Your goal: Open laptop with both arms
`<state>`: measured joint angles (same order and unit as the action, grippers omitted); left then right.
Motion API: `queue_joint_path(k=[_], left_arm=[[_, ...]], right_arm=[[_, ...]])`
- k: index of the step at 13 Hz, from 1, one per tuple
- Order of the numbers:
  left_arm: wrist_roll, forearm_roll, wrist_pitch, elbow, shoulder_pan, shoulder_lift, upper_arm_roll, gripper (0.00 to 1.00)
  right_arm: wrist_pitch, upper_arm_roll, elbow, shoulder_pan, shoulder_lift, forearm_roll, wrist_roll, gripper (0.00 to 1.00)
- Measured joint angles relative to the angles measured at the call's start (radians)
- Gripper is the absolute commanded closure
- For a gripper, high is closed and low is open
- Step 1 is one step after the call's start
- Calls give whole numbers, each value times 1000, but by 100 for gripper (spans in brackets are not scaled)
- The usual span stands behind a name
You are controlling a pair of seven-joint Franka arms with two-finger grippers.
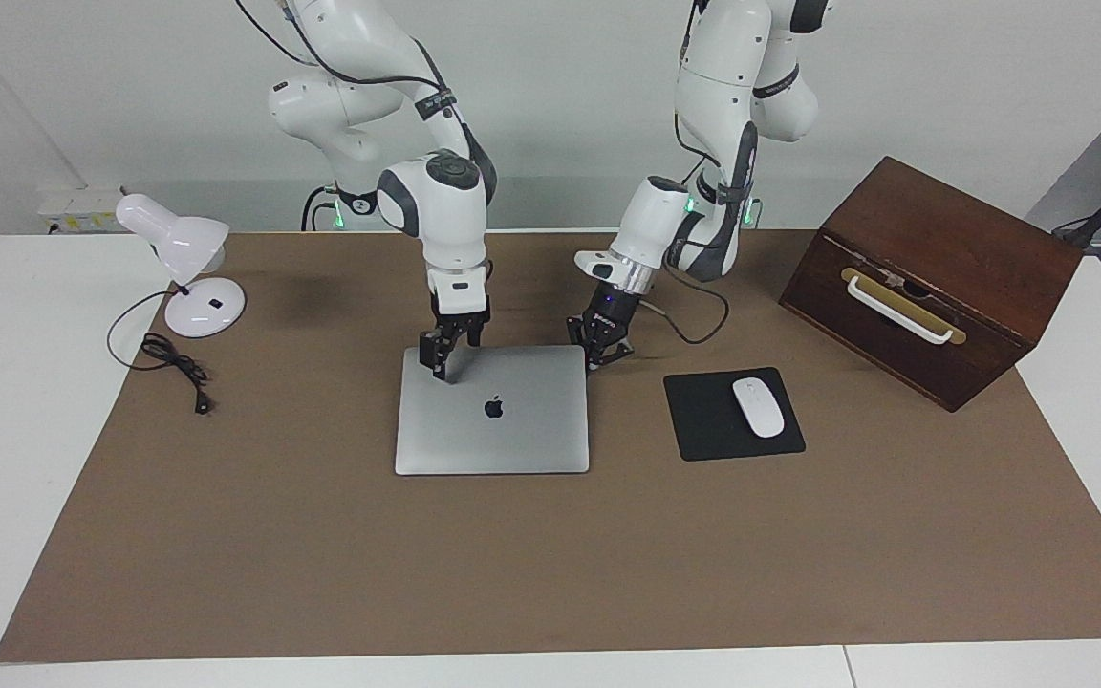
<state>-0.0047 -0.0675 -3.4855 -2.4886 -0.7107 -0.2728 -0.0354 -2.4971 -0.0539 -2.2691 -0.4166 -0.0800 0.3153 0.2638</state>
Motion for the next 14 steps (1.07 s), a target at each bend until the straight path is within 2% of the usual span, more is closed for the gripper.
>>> queue_joint_path(k=[14], left_arm=[[1,0,-6,1,0,-4,0,100]], right_arm=[[57,-4,58,3,3,0,40,0]])
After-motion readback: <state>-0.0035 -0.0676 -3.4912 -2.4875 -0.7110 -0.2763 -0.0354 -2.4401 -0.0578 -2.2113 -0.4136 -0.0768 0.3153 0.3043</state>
